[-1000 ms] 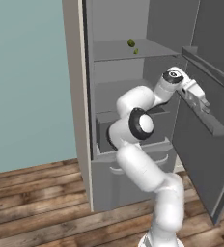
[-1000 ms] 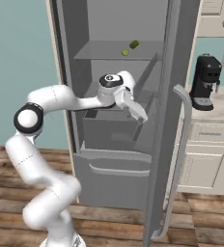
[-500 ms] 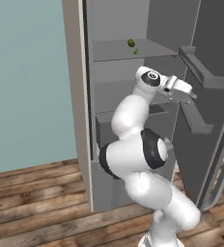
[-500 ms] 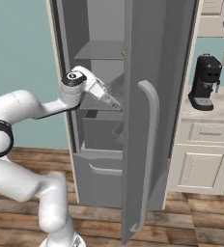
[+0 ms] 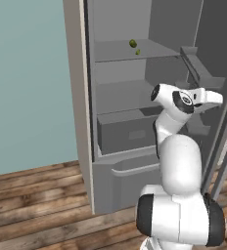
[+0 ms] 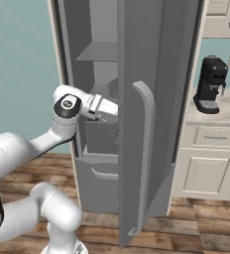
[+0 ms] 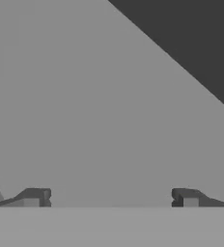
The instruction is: Take the lemon wedge from the fridge and place it on the plate with fish on the dining counter.
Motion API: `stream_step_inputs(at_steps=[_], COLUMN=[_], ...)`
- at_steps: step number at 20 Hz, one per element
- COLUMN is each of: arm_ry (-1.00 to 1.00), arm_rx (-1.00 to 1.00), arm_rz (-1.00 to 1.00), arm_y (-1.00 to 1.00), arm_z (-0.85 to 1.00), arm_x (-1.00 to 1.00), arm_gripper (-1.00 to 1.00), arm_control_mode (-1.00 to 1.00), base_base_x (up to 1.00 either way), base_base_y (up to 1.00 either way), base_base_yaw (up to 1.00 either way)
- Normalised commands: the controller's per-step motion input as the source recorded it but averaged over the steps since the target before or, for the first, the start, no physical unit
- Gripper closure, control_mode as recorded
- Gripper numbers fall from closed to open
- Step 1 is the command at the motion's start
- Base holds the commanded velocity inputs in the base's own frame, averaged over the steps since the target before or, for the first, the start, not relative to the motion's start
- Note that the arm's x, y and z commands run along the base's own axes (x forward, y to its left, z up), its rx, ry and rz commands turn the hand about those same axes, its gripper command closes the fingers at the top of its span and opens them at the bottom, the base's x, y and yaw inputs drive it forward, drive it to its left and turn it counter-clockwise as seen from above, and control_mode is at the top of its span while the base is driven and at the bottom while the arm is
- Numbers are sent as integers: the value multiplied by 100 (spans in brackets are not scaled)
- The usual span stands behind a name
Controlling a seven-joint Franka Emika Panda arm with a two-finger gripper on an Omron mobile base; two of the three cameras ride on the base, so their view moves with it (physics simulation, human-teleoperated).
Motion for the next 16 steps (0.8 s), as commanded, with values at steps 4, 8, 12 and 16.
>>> stream_step_inputs(at_steps=[4,8,12,16], arm_ry=[0,3,-1,-32], arm_rx=[6,9,7,0], arm_rz=[17,1,-1,-1], arm_y=[-100,-100,-93,34], arm_z=[0,0,0,21], arm_x=[-71,-16,-42,-100], arm_gripper=[-100,-100,-100,-100], arm_control_mode=[-100,-100,-100,-100], base_base_x=[0,0,0,0], base_base_y=[0,0,0,0], base_base_yaw=[0,0,0,0])
